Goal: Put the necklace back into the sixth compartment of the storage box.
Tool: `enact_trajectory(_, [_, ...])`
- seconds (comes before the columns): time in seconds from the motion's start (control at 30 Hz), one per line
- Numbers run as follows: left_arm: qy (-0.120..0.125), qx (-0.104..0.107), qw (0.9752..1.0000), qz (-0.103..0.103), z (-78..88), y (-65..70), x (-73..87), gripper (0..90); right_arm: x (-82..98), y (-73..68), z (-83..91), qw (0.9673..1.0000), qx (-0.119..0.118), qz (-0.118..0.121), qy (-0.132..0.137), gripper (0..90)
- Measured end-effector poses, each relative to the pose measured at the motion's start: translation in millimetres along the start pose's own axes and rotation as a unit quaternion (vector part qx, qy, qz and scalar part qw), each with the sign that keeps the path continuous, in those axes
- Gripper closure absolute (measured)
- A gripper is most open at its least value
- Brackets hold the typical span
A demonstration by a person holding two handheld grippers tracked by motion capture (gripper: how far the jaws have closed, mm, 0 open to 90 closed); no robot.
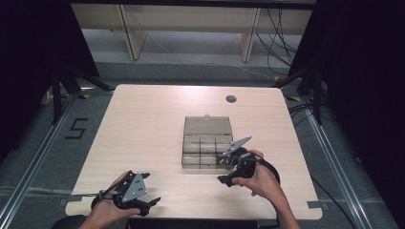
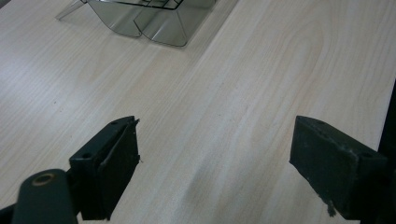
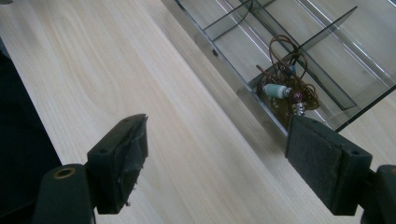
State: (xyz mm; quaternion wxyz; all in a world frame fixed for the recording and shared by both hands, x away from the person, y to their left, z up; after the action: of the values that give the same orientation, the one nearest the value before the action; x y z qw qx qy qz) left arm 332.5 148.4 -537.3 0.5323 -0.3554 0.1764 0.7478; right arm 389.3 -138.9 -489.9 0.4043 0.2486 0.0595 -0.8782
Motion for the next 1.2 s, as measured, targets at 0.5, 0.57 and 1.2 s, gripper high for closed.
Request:
enact_trajectory(0.5, [0.005,0.003,1.0000,0.008,-0.2,1.2,-0.6,15.0,11.7,-0.1,0.0,1.0000,0.001,-0.008,-0.004,22.2])
enact_trajectory(0.57, [0.010,0.005,0.9999,0.007,-1.1,1.3,-1.0,15.0,13.8,-1.2,-0.7,0.9999,-0.002,-0.014,-0.009,22.2])
enact_trajectory(1.2, [0.007,0.005,0.9999,0.007,-0.8,1.3,-0.4,15.0,30.2,-1.9,-6.4,0.9998,-0.003,-0.014,-0.011,22.0])
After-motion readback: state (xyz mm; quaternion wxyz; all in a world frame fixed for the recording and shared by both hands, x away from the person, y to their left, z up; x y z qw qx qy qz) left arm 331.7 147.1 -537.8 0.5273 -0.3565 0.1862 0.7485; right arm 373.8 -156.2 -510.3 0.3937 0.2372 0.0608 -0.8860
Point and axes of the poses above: each handheld gripper's, and its own axes: z roughly backward along the jaws, x roughly out of its underside, y roughly to its right, the point moved 7 cm from there along -z, roughly forward along the jaws, and after that the axes turned 11 degrees about x, right-handed, at the moved point
